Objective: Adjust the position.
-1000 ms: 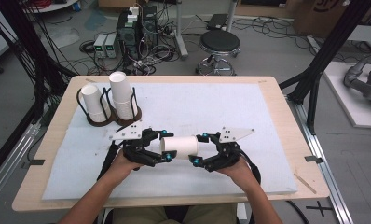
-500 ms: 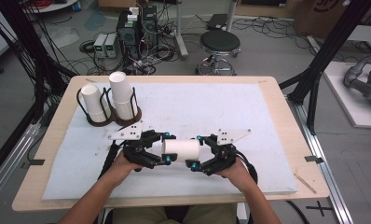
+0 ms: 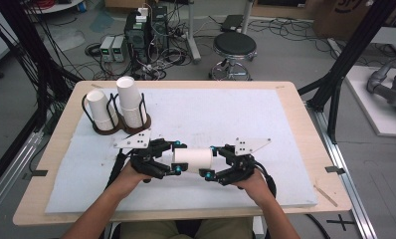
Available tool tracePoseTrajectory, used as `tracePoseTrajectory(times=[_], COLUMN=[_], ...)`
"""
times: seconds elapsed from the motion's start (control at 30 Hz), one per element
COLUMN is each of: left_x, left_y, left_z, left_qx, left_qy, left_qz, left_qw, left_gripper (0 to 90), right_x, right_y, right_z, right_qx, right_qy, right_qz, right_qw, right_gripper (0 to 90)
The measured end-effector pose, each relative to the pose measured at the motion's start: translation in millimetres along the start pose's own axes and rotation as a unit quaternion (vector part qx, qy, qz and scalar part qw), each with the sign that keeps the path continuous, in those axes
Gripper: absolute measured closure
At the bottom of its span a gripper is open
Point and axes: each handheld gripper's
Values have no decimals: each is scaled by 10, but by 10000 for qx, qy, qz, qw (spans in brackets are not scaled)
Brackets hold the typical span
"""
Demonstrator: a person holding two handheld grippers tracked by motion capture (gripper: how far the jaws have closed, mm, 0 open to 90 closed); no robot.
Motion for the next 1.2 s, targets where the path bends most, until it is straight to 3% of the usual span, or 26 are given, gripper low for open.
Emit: tracePoseTrajectory(times=[0.3, 0.47, 0.57, 0.77, 0.9, 1.2], left_x=[0, -6, -6, 2, 6, 6], left_y=[-22, -23, -11, 26, 49, 100], left_z=[-32, -37, -27, 11, 42, 111], left_qx=[-68, -160, -254, -497, -730, -954], left_qy=[158, 413, 518, 612, 754, 891], left_qz=[177, 384, 466, 341, 214, 103], left_qw=[9997, 9983, 9972, 9963, 9942, 9914], left_gripper=[330, 180, 157, 155, 155, 155], right_x=[4, 6, 6, 22, 43, 31], right_y=[12, 20, 33, 76, 148, 414], right_z=[14, 40, 64, 120, 186, 321], right_qx=[-87, -147, -291, -486, -653, -1374], right_qy=[-86, -154, -265, -415, -500, -694], right_qz=[52, 43, 85, 145, 170, 322], right_qw=[9999, 9998, 9992, 9978, 9965, 9876], right_gripper=[332, 332, 331, 330, 329, 328])
Point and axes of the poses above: each handheld gripper's, and its own axes: z roughly backward along the jaws, y roughly out of its top, x roughly to its right, and after that the axes turned 12 degrees about -x, right-handed
